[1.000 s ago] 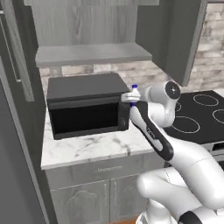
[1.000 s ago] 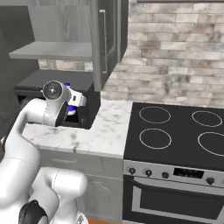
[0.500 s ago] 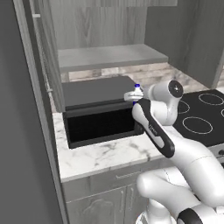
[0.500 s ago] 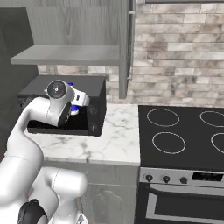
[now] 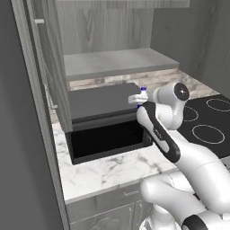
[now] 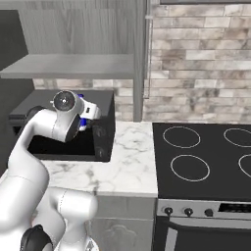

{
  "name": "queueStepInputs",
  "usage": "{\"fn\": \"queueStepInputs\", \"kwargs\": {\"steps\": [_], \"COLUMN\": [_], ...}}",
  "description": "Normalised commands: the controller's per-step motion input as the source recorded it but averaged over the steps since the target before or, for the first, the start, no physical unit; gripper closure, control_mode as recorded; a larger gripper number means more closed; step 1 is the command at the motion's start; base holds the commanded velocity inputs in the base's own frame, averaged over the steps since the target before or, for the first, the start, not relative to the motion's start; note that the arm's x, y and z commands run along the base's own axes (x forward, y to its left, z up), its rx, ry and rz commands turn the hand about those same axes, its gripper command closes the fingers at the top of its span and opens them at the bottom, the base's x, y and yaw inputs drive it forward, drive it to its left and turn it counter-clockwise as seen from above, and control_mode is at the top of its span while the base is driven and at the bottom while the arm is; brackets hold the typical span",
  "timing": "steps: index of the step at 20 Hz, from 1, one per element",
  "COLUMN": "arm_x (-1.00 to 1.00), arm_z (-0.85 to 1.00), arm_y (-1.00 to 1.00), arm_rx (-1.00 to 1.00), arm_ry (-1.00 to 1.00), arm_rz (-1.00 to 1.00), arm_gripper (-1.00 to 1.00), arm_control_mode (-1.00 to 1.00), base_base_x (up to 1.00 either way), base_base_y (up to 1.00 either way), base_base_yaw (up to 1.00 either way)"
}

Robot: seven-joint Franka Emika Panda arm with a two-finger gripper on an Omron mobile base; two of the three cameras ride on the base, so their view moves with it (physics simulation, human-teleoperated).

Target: Pick the bottled water from the counter and place it in the open cabinet.

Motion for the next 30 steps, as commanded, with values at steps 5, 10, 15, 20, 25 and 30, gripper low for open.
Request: {"fn": "queueStepInputs", "kwargs": {"steps": [5,10,15,20,25,30], "arm_x": [0.00,0.00,0.00,0.00,0.00,-0.02], "arm_z": [0.00,0.00,0.00,0.00,0.00,0.00], "arm_y": [0.00,0.00,0.00,0.00,0.00,0.00], "arm_rx": [0.00,0.00,0.00,0.00,0.00,0.00], "arm_ry": [0.00,0.00,0.00,0.00,0.00,0.00], "arm_rz": [0.00,0.00,0.00,0.00,0.00,0.00], "arm_gripper": [1.00,1.00,1.00,1.00,1.00,1.00], "arm_control_mode": [1.00,1.00,1.00,1.00,1.00,-1.00], "base_base_x": [0.57,0.08,0.00,0.00,0.00,0.00], "base_base_y": [0.19,0.08,0.00,0.00,0.00,0.00], "base_base_yaw": [-0.09,-0.02,0.00,0.00,0.00,0.00]}}
